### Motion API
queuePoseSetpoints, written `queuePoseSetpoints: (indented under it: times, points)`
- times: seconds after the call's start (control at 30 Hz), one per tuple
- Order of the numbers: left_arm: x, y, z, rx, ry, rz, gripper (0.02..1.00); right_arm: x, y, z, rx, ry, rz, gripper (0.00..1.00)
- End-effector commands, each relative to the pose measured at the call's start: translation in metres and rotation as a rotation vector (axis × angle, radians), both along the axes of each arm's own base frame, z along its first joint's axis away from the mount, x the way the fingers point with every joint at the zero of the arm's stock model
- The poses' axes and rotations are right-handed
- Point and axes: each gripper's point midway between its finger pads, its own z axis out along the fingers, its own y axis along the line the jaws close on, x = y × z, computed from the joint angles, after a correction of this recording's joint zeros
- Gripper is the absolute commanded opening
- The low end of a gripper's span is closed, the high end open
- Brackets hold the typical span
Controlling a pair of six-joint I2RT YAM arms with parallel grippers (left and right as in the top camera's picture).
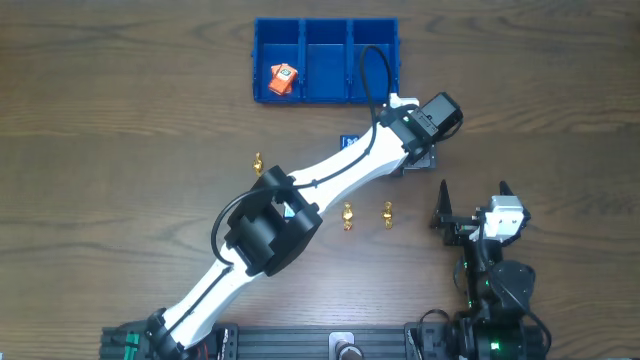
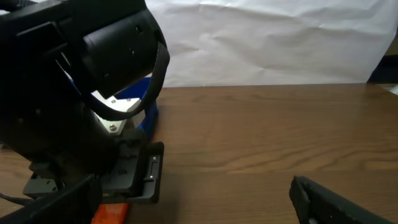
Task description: Sort Candies Into Trays
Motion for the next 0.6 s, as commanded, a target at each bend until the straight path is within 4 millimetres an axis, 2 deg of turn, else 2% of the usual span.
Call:
queuePoseSetpoints:
  times: [0.03, 0.13, 0.4, 0.47, 0.6]
  points:
    - [0.003, 0.012, -0.015, 0.017, 0.044, 0.073, 0.864, 0.0, 0.0, -0.001, -0.011, -0.001, 0.002, 0.998]
    - [0.001, 0.019, -0.017, 0.032, 0.06, 0.098, 0.864, 0.0, 0.0, -0.001, -0.011, -0.001, 0.002, 0.998]
    - [0.0, 0.02, -0.024, 0.045, 0.069, 0.09, 0.849, 0.0, 0.0, -0.001, -0.011, -0.001, 0.002, 0.998]
    - [-0.001, 0.021, -0.028, 0.052, 0.074, 0.09, 0.814, 0.0, 0.0, -0.001, -0.011, -0.001, 0.002, 0.998]
    - [-0.002, 0.022, -0.029, 0.057, 0.079, 0.092, 0.658, 0.0, 0.0, -0.001, -0.011, -0.001, 0.002, 0.998]
